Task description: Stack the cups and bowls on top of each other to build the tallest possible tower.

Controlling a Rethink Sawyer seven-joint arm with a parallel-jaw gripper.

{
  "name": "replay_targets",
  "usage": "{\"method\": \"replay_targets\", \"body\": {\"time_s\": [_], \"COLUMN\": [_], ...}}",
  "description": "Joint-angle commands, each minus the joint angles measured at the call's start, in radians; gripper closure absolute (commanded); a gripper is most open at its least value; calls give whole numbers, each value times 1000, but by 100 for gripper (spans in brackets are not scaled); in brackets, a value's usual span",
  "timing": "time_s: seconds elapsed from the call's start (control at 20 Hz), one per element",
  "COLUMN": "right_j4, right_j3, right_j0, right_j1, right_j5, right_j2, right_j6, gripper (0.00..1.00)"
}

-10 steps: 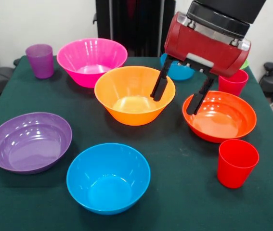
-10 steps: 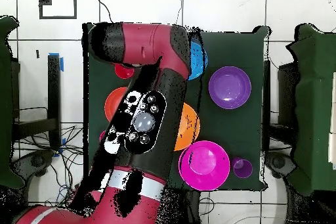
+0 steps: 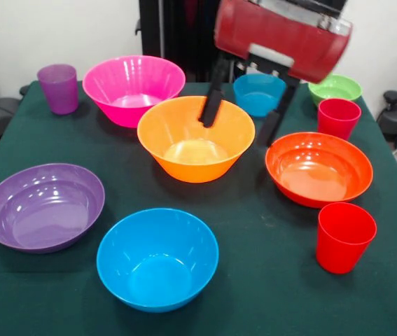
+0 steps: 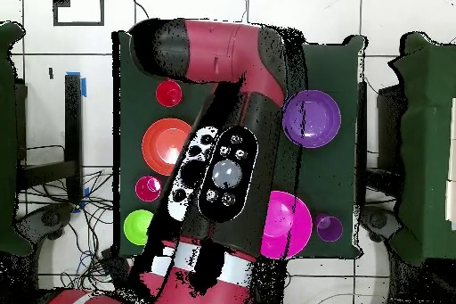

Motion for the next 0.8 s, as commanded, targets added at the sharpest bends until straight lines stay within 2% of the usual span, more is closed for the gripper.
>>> {"method": "replay_targets", "body": {"time_s": [0.05,0.4,0.55,0.8], "right_j4": [-86,-112,-130,-152], "right_j3": [31,46,73,112], "right_j0": [-18,-5,7,42], "right_j1": [16,3,9,28], "right_j5": [116,162,136,75], "right_j2": [131,119,115,102], "right_j6": [-182,-168,-155,-72], "gripper": [0,0,0,0]}}
